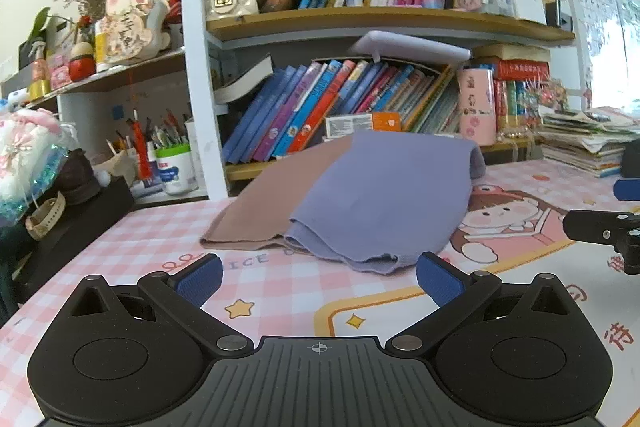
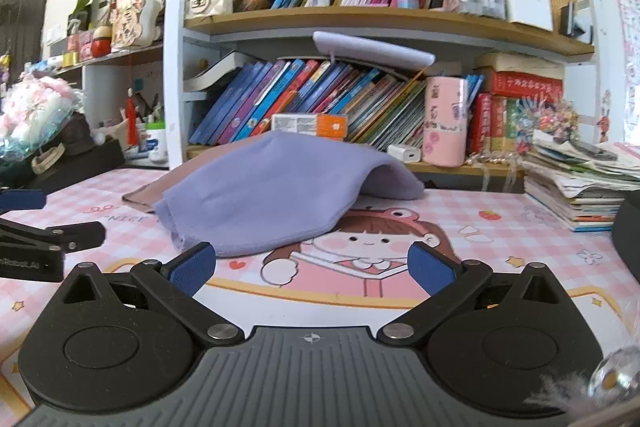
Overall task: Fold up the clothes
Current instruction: 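Reach down and grasp the sweater's lavender edge with both grippers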
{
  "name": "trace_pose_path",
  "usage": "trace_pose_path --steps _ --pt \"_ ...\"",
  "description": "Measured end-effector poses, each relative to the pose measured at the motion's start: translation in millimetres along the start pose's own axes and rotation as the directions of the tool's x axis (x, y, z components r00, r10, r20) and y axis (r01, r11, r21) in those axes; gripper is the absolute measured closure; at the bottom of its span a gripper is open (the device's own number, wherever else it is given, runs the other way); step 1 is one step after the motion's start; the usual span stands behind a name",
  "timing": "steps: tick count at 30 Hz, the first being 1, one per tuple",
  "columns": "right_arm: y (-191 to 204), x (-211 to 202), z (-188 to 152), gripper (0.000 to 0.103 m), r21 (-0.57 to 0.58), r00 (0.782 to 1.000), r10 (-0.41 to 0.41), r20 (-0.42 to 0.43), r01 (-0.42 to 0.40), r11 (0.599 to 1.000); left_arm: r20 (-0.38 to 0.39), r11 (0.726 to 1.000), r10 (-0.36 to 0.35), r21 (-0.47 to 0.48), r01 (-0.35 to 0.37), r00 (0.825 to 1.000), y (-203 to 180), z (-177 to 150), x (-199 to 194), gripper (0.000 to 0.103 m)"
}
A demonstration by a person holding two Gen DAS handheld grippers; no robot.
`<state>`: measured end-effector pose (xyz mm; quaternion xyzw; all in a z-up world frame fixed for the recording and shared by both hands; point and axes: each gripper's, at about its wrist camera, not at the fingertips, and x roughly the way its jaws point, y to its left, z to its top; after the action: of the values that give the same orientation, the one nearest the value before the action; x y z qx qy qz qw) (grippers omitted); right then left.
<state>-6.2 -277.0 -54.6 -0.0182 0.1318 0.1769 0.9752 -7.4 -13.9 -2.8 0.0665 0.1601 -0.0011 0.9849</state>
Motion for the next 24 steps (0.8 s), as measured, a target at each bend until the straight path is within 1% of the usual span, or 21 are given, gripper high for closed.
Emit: trace_pose_path --steps 2,4,6,8,11,13,15,18,19,20,21,22,23,24 --pt "-1 4 1 0.000 0.001 1.000 0.017 -0.021 -0.017 1.000 -0.007 1.000 -0.010 0.006 0.010 1.000 -1 0 1 0.000" --pt "-5 7 1 0.000 0.030 0.998 0.047 -0.041 -0.045 0.999 -0.021 0.999 -0.032 0.009 0.032 0.999 -2 -1 2 0.000" --pt "-15 15 4 0.000 0.119 0.993 0.095 -0.063 -0.087 0.989 -0.047 0.997 -0.072 0.014 0.073 0.996 -4 -1 6 0.000" --pt "-25 24 7 0.000 0.207 0.986 0.144 -0.080 -0.125 0.970 -0.059 0.994 -0.099 0.033 0.101 0.993 -8 1 10 0.000" --pt "-45 43 20 0.000 0.327 0.980 0.178 -0.088 -0.140 0.934 -0.056 0.990 -0.118 0.073 0.122 0.991 -17 7 17 0.000" --pt "-58 59 27 0.000 0.404 0.975 0.206 -0.089 -0.154 0.902 -0.058 0.986 -0.131 0.099 0.137 0.990 -26 12 24 0.000" --pt "-73 78 31 0.000 0.482 0.969 0.229 -0.092 -0.158 0.862 -0.082 0.980 -0.132 0.138 0.143 0.988 -37 16 38 0.000" --pt "-94 103 32 0.003 0.570 0.971 0.225 -0.084 -0.139 0.810 -0.125 0.968 -0.137 0.194 0.159 0.983 -57 22 62 0.005" --pt "-100 111 32 0.006 0.592 0.972 0.222 -0.082 -0.132 0.795 -0.130 0.963 -0.142 0.209 0.167 0.981 -65 24 69 0.005" --pt "-106 116 33 0.013 0.605 0.972 0.223 -0.076 -0.133 0.785 -0.133 0.958 -0.149 0.225 0.176 0.980 -74 28 77 0.005" --pt "-111 122 34 0.016 0.618 0.972 0.224 -0.070 -0.134 0.775 -0.135 0.953 -0.154 0.241 0.183 0.979 -83 32 85 0.006" --pt "-116 128 34 0.022 0.631 0.972 0.224 -0.064 -0.135 0.764 -0.137 0.948 -0.159 0.256 0.190 0.978 -92 36 94 0.007" --pt "-122 134 35 0.026 0.643 0.973 0.225 -0.058 -0.136 0.753 -0.138 0.942 -0.164 0.272 0.196 0.977 -101 40 102 0.008" --pt "-127 139 36 0.028 0.656 0.973 0.225 -0.051 -0.137 0.742 -0.140 0.936 -0.168 0.287 0.203 0.976 -110 44 110 0.008"
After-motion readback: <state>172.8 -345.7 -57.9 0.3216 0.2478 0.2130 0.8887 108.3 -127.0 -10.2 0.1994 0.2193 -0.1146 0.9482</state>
